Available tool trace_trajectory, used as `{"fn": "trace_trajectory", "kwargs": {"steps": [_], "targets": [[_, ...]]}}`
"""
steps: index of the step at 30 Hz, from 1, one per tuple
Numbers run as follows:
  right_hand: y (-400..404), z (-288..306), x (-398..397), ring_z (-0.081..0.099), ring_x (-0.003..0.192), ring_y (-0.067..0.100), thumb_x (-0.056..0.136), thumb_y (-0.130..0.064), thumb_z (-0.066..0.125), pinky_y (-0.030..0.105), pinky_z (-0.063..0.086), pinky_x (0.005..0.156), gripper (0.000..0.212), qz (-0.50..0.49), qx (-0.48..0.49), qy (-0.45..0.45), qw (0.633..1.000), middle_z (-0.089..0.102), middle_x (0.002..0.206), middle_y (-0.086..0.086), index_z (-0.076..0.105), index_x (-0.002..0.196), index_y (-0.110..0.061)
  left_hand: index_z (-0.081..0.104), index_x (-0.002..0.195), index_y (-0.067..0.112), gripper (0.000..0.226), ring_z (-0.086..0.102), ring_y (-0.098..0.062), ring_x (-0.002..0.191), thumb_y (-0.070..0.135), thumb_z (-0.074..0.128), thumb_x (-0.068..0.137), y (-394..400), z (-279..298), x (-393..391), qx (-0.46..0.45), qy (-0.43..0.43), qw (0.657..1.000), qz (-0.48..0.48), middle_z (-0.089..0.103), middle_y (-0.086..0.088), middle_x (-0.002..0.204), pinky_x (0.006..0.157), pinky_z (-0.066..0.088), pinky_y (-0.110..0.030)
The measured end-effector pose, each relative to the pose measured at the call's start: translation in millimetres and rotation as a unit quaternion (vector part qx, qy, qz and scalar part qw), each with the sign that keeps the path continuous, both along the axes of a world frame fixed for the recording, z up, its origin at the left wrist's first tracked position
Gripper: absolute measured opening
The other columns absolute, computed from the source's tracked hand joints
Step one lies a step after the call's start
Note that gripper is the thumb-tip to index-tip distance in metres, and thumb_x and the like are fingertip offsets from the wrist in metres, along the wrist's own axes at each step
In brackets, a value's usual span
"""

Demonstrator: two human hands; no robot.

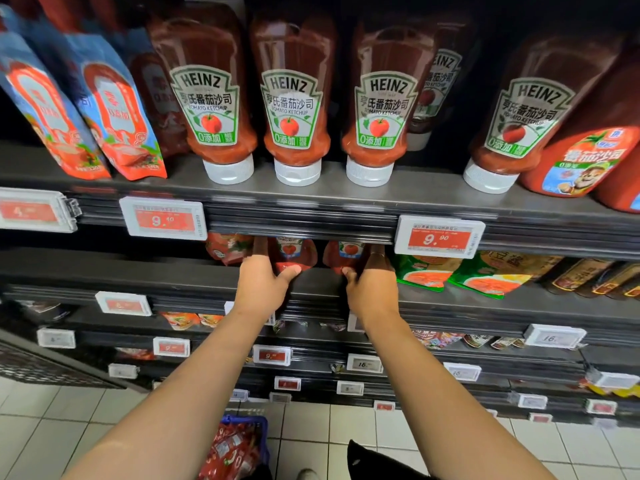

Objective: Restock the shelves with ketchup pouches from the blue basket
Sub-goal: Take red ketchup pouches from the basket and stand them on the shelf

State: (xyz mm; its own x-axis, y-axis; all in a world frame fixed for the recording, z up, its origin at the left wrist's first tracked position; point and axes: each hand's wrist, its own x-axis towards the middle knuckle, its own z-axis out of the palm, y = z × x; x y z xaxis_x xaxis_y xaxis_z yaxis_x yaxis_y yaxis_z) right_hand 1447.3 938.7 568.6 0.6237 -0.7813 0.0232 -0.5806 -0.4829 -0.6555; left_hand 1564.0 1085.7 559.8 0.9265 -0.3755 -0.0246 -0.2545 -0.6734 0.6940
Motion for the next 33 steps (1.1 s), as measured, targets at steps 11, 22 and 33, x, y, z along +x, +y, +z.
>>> {"fn": "trace_trajectory", "kwargs": {"steps": [11, 22, 33], "targets": [[11, -6, -15, 0.053, 0.113, 0.036, 0.092, -0.019, 0.064, 0.041, 0.047, 0.1, 0.049, -0.005, -0.026, -0.051, 0.998, 0.053, 0.124, 0.02, 0.045, 0.135, -0.003, 0.062, 0.091, 0.006, 0.039, 0.063, -0.029, 0.092, 0.037, 0.083, 0.081, 0, -7, -7, -0.065, -0.056, 0.995, 0.048, 0.064, -0.013, 0.092, 0.085, 0.053, -0.045], [14, -10, -3, 0.06, 0.097, 0.042, 0.095, -0.019, 0.061, 0.04, 0.05, 0.077, 0.042, -0.054, -0.036, -0.05, 0.997, 0.061, 0.112, 0.022, 0.047, 0.133, -0.007, 0.064, 0.087, 0.005, 0.042, 0.058, -0.025, 0.093, 0.043, 0.08, 0.082, -4, -10, -9, -0.043, -0.078, 0.993, 0.075, 0.061, -0.012, 0.095, 0.08, 0.041, -0.026], [15, -22, -26, 0.058, 0.112, 0.035, 0.091, -0.013, 0.062, 0.037, 0.046, 0.1, 0.053, -0.031, -0.044, -0.119, 0.991, 0.061, 0.122, 0.018, 0.047, 0.14, -0.005, 0.057, 0.11, 0.016, 0.035, 0.06, -0.005, 0.089, 0.033, 0.078, 0.087, 29, -15, -17, -0.11, -0.093, 0.989, 0.042, 0.053, 0.003, 0.108, 0.08, 0.048, -0.018]]}}
